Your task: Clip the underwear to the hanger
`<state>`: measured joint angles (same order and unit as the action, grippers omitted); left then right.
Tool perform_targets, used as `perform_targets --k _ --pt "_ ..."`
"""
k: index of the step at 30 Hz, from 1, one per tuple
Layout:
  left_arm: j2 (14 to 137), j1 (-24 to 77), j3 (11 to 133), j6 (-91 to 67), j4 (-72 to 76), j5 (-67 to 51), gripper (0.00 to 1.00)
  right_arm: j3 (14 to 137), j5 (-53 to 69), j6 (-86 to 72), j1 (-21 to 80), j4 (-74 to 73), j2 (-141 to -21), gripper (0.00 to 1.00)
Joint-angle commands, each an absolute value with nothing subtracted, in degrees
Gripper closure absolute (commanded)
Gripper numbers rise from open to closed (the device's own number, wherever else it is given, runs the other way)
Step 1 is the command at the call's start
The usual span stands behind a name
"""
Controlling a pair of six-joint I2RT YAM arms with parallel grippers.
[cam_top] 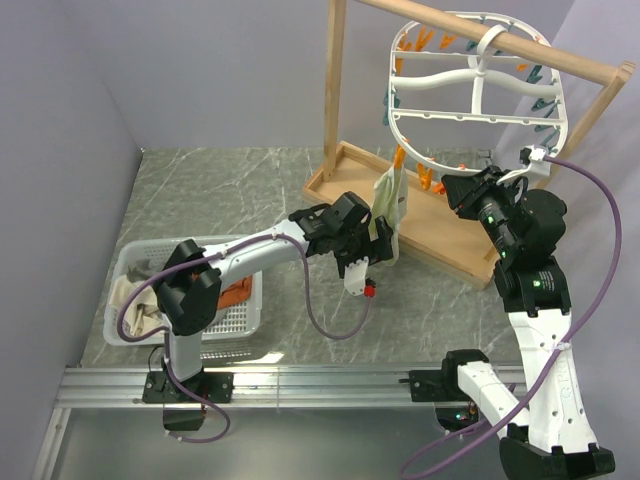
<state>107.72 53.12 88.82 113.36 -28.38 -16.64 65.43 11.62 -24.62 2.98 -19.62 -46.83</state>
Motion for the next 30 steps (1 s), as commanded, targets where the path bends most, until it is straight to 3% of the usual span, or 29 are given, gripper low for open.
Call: perform_targets --k 1,13,30 --pt "103.19 53.44 89.47 133.33 -29.44 -17.67 0.01 64.86 12.04 -25.05 2.81 -17.40 -46.23 1.00" --pt "99.05 53.96 89.39 134.30 -33.75 -16.70 0.01 64.95 12.30 -25.75 2.81 -17.49 -46.14 1.00" --pt "106.16 53.96 93.34 137.28 -30.23 -17.67 0.01 64.69 12.04 -24.87 2.81 -17.67 -46.58 1.00"
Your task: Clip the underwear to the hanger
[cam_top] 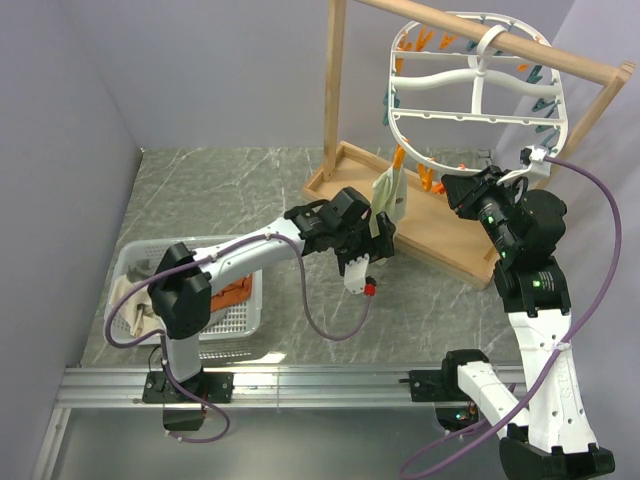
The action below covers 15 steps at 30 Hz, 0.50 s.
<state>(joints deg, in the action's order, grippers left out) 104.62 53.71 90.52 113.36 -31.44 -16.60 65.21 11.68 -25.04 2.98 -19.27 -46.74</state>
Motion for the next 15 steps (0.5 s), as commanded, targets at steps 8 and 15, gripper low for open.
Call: perform_targets --k 8,15 --pt "108.98 53.88 95.18 139.21 -30.41 -17.93 0.01 64.60 12.30 -24.70 2.37 -17.67 -46.93 1.00" --pt "109.42 53.96 94.48 140.80 -30.50 -18.11 0.01 64.51 12.48 -24.43 2.20 -17.84 -46.76 1.00"
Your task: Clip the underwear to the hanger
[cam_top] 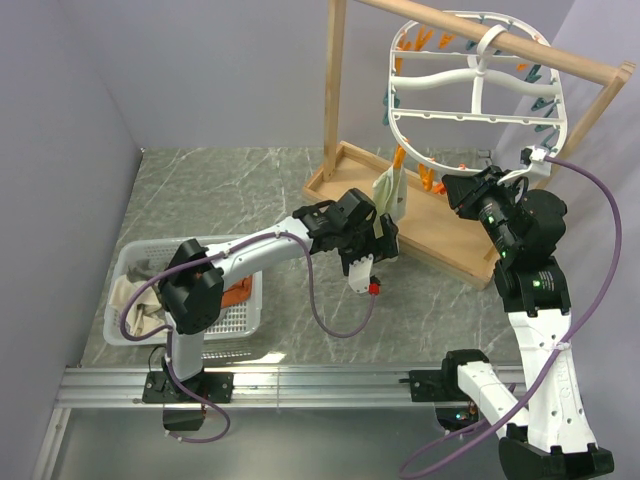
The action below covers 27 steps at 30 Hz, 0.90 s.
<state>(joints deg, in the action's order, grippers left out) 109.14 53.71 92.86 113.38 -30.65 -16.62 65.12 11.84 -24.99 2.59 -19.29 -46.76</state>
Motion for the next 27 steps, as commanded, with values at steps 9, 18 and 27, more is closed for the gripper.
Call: perform_targets --k 9,18,27 --pt "109.25 54.05 95.27 142.29 -29.97 -20.04 0.01 64.25 12.92 -24.52 1.93 -17.67 -46.85 1.00" --pt "108.81 54.58 95.54 142.73 -31.64 -20.22 0.01 63.81 13.18 -24.61 1.93 -17.58 -46.76 1.00" --pt "110.74 55.19 97.38 142.03 -33.22 -17.58 0.01 63.98 13.45 -24.79 1.93 -17.40 -46.84 1.00"
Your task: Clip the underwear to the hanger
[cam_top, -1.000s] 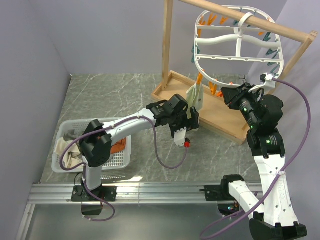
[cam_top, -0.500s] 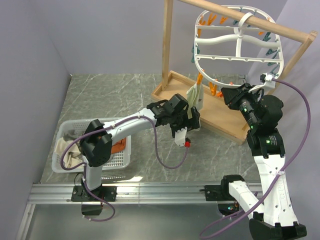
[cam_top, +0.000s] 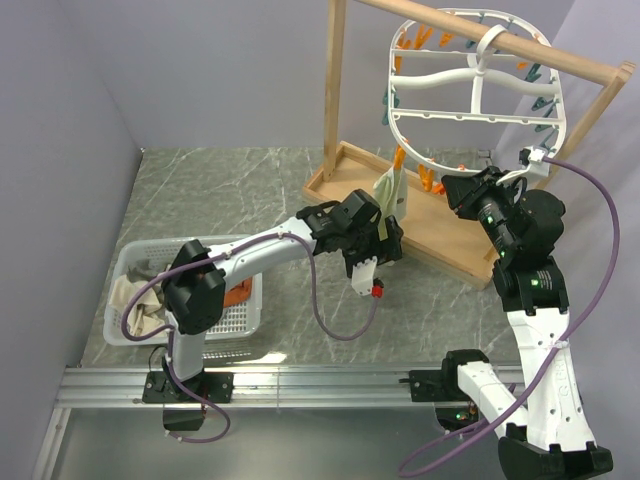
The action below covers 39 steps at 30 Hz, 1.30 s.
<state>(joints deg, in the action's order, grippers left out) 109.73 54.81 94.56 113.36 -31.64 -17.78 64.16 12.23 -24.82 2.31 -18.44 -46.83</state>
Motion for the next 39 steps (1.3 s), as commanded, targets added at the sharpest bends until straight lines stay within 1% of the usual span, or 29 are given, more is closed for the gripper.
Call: perform_targets --k 1,5,8,9,11,12,14,15,17,18,20,21,25,30,37,39 --pt "110.92 55.37 97.90 141.94 -33.74 -17.40 0.01 64.16 13.36 -24.87 1.93 -17.40 -46.67 1.00" --pt "112.76 55.90 98.70 141.42 -33.84 -14.25 0.01 64.34 13.36 -24.87 2.02 -17.40 -46.41 1.00" --pt "114.16 56.07 100.02 140.54 -34.10 -12.49 0.06 64.51 13.27 -24.70 2.02 -17.75 -46.23 1.00" --pt "114.43 56.16 100.54 139.84 -34.19 -10.91 0.15 64.51 13.18 -24.61 2.02 -17.84 -46.14 1.00" --pt "115.22 56.42 101.33 138.26 -35.06 -8.98 0.27 64.51 13.18 -24.52 2.02 -17.93 -46.06 1.00" --pt "115.49 56.60 102.47 137.56 -35.59 -7.66 0.43 64.42 13.10 -24.43 1.93 -17.93 -46.05 1.00" --pt "115.84 57.04 103.79 134.76 -37.34 -7.47 0.62 64.34 13.27 -24.43 1.93 -17.84 -46.05 1.00" --pt "115.75 57.22 104.49 133.87 -37.70 -8.25 0.77 64.34 13.18 -24.52 2.02 -17.75 -46.14 1.00" --pt "115.23 57.65 104.94 130.63 -37.88 -9.14 0.90 64.16 13.36 -24.61 2.02 -17.58 -46.05 1.00" --pt "115.40 58.18 105.99 129.47 -39.19 -9.23 1.00 64.16 13.36 -24.70 2.02 -17.49 -46.05 1.00" --pt "116.27 58.80 108.36 127.01 -42.17 -8.97 1.00 64.16 13.36 -24.70 2.02 -17.40 -46.06 1.00" --pt "116.80 58.97 111.85 124.74 -46.89 -9.05 1.00 64.16 13.45 -24.61 1.93 -17.40 -46.05 1.00" --pt "119.44 59.94 120.22 119.10 -56.74 -9.32 1.00 64.25 13.27 -24.43 1.93 -17.58 -45.70 1.00" --pt "123.13 60.47 130.84 110.40 -66.78 -9.93 1.00 64.42 13.18 -24.43 1.93 -17.58 -45.61 1.00" --pt "122.52 60.56 132.36 100.21 -73.47 -11.34 1.00 64.42 13.01 -24.70 1.93 -17.49 -45.44 1.00" --pt "123.13 60.47 134.46 97.74 -76.19 -12.03 1.00 64.42 13.01 -24.78 1.93 -17.40 -45.53 1.00"
